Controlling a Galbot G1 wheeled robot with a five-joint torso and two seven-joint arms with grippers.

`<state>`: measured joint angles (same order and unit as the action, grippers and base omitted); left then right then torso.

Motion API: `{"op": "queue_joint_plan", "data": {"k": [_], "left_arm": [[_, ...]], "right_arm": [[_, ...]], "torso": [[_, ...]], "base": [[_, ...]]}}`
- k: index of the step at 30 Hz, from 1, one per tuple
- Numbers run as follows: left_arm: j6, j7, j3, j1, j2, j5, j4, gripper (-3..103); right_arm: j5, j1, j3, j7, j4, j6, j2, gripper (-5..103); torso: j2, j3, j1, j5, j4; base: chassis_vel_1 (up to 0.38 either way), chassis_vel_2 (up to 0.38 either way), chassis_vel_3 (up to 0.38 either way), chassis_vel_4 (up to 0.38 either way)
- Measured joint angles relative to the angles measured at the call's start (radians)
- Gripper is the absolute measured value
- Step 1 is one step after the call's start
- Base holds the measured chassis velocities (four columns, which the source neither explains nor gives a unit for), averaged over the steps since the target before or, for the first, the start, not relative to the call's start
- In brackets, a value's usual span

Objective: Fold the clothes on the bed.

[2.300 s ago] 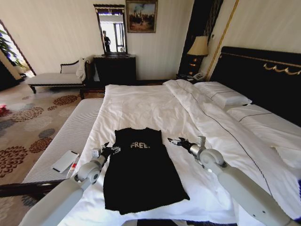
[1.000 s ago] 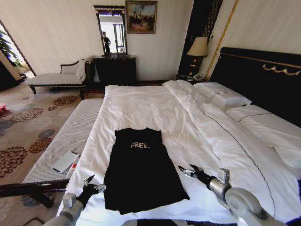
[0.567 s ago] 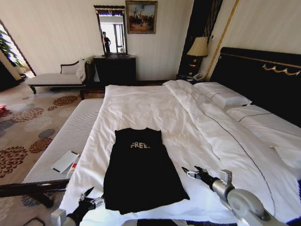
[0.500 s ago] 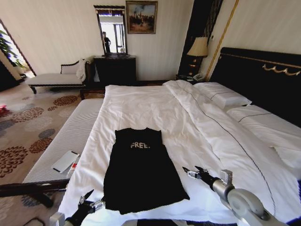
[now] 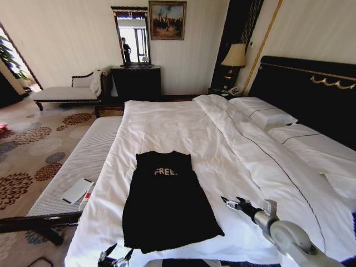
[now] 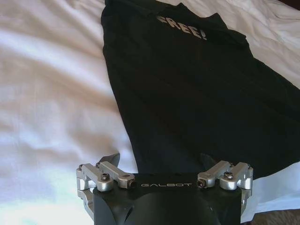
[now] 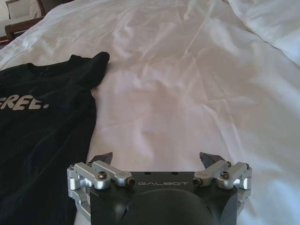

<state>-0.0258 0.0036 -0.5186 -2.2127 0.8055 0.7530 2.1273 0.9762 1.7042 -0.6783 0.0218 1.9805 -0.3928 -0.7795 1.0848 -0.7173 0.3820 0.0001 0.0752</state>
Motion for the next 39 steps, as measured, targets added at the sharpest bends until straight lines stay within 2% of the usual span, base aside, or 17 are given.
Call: {"op": "queue_joint_plan", "data": {"k": [6,9,11,13,14,17,18,21,22,25,26,29,35,39], "left_arm": [[0.040,-0.024,0.077,0.073,-0.013,0.003,-0.003,98],[0.046,-0.027,0.088,0.076,-0.017,0.003,-0.008,98],[0.036,-0.028,0.092,0.062,-0.037,-0.004,-0.028,93],[0.032,-0.028,0.092,0.061,-0.039,-0.004,-0.030,93],[0.018,-0.029,0.090,0.068,-0.038,0.002,-0.040,87],[0.013,-0.039,0.090,0.096,-0.024,0.012,-0.049,82],[0.015,-0.046,0.092,0.137,-0.003,0.015,-0.066,76],[0.016,-0.052,0.103,0.161,-0.012,0.028,-0.064,59],[0.016,-0.052,0.103,0.161,-0.012,0.028,-0.064,59],[0.019,-0.055,0.117,0.152,-0.029,0.027,-0.047,48],[0.019,-0.055,0.117,0.152,-0.029,0.027,-0.047,48],[0.020,-0.052,0.117,0.119,-0.032,0.017,-0.039,34],[0.001,-0.035,0.093,0.056,-0.036,0.004,-0.039,32],[-0.007,-0.033,0.085,0.056,-0.029,0.005,-0.048,32]], "right_arm": [[0.005,-0.003,0.000,0.004,0.012,0.000,0.001,100],[0.006,-0.003,-0.001,0.006,0.013,0.000,0.001,100],[0.007,-0.001,-0.006,0.009,0.013,0.000,0.002,100],[0.007,-0.001,-0.007,0.009,0.013,0.000,0.002,100],[0.010,0.001,-0.011,0.010,0.014,-0.002,0.002,100],[0.010,0.003,-0.013,0.009,0.015,-0.003,0.003,100],[0.009,0.005,-0.014,0.008,0.015,-0.004,0.004,100],[0.008,0.007,-0.014,0.008,0.022,-0.005,0.004,100],[0.008,0.007,-0.014,0.008,0.022,-0.005,0.004,100],[0.007,0.008,-0.015,0.008,0.026,-0.007,0.004,100],[0.007,0.008,-0.015,0.008,0.026,-0.007,0.004,100],[0.008,0.005,-0.016,0.009,0.027,-0.007,0.006,100],[0.010,0.003,-0.019,0.009,0.025,-0.007,0.007,100],[0.018,0.005,-0.019,0.010,0.024,-0.010,0.006,100]], "torso": [[0.000,0.000,0.000,-0.0001,0.0002],[0.000,0.000,0.000,-0.0002,0.0001],[0.000,0.000,0.000,0.0000,0.0000],[0.000,0.000,0.000,0.0001,0.0000],[0.000,0.000,0.000,0.0002,0.0000],[0.000,0.000,0.000,0.0000,-0.0001],[0.000,0.000,0.000,-0.0004,0.0001],[0.000,0.000,0.000,0.0000,-0.0001],[0.000,0.000,0.000,0.0000,-0.0001],[0.000,0.000,0.000,-0.0001,0.0005],[0.000,0.000,0.000,-0.0001,0.0005],[0.000,0.000,0.000,0.0000,-0.0001],[0.000,0.000,0.000,0.0000,-0.0001],[0.000,0.000,0.000,-0.0001,0.0000]], "base": [[0.000,0.000,0.000,0.000],[0.000,0.000,0.000,0.000],[0.000,0.000,0.000,0.000],[0.000,0.000,0.000,0.000],[0.000,0.000,0.000,0.000],[0.000,0.000,0.000,0.000],[0.000,0.000,0.000,0.000],[0.000,0.000,0.000,0.000],[0.000,0.000,0.000,0.000],[0.000,0.000,0.000,0.000],[0.000,0.000,0.000,0.000],[0.000,0.000,0.000,0.000],[0.000,0.000,0.000,0.000],[0.000,0.000,0.000,0.000]]}}
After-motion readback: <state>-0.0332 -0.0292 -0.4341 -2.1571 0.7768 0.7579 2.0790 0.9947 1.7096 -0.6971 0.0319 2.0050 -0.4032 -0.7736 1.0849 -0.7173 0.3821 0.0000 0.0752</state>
